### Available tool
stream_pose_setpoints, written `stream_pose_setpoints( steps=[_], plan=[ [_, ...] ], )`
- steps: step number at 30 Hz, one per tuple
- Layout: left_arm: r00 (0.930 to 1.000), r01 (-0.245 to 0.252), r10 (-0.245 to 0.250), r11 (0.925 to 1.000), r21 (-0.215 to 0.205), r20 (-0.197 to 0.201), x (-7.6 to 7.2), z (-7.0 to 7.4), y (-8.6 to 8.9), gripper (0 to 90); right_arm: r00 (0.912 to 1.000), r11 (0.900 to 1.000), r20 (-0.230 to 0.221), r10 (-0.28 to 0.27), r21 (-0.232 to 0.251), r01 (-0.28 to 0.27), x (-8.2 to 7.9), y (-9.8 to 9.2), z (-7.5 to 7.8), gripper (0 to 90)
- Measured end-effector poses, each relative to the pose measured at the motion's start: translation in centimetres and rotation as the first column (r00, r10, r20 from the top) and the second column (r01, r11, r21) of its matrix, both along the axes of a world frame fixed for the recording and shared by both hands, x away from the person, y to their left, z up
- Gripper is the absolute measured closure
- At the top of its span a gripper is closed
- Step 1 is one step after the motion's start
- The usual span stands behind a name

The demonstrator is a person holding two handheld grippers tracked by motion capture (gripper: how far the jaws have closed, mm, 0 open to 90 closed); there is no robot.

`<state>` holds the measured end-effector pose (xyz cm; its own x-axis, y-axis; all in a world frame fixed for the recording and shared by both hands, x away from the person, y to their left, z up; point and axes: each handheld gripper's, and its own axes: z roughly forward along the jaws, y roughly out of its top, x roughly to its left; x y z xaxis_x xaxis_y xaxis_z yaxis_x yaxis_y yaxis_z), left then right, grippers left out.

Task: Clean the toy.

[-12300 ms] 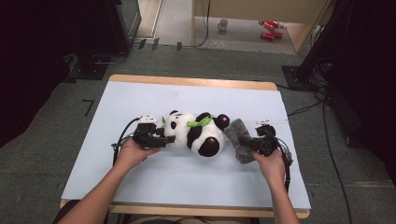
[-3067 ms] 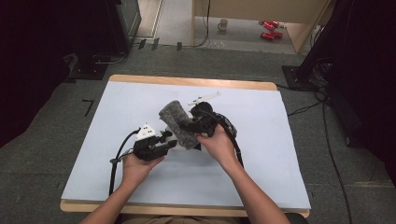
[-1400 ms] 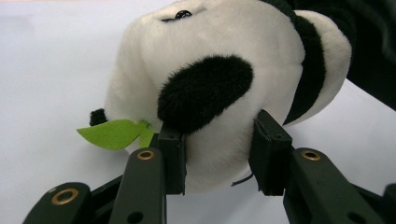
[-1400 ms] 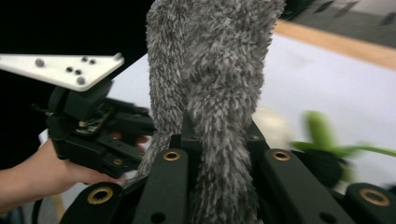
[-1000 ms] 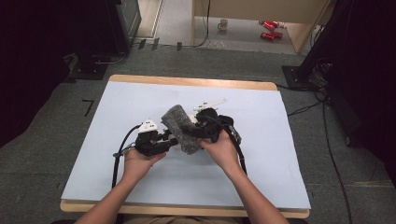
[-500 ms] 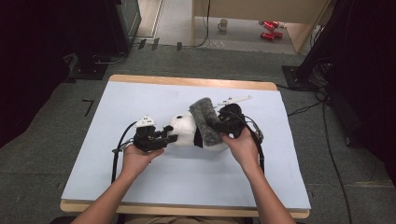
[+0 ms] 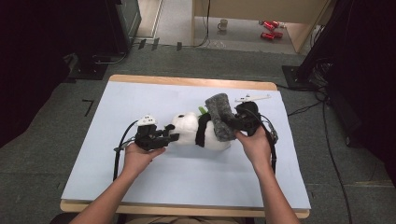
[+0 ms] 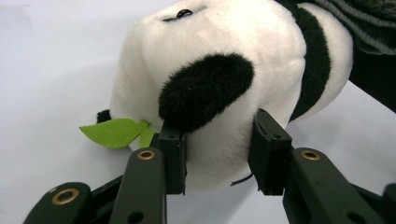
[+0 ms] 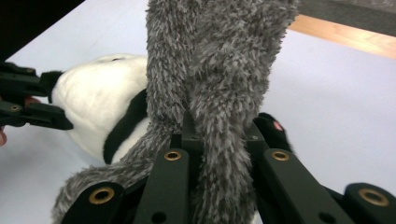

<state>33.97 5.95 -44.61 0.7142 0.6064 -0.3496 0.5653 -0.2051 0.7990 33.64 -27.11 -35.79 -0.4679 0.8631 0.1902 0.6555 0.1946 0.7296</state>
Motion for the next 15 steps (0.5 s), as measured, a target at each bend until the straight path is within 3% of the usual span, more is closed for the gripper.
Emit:
stream_pose_setpoints(
  steps=[8,11,15],
  plan=[
    [0.9999,-0.003,0.003,0.9999,0.017,0.015,-0.1,0.1,0.0,62.3,0.9976,0.997,0.028,-0.064,0.039,0.063,-0.3,-3.0,0.8,78.8],
    [0.9999,-0.007,0.006,0.9998,0.016,0.013,0.0,0.0,0.1,62.4,0.9923,0.992,0.036,-0.119,0.035,0.117,-0.6,-4.3,1.2,79.2],
    [0.9999,-0.005,0.005,0.9999,0.011,0.015,0.0,0.1,0.1,62.6,0.9937,0.991,0.038,-0.105,0.089,0.101,-1.1,-5.0,1.7,79.1]
  ],
)
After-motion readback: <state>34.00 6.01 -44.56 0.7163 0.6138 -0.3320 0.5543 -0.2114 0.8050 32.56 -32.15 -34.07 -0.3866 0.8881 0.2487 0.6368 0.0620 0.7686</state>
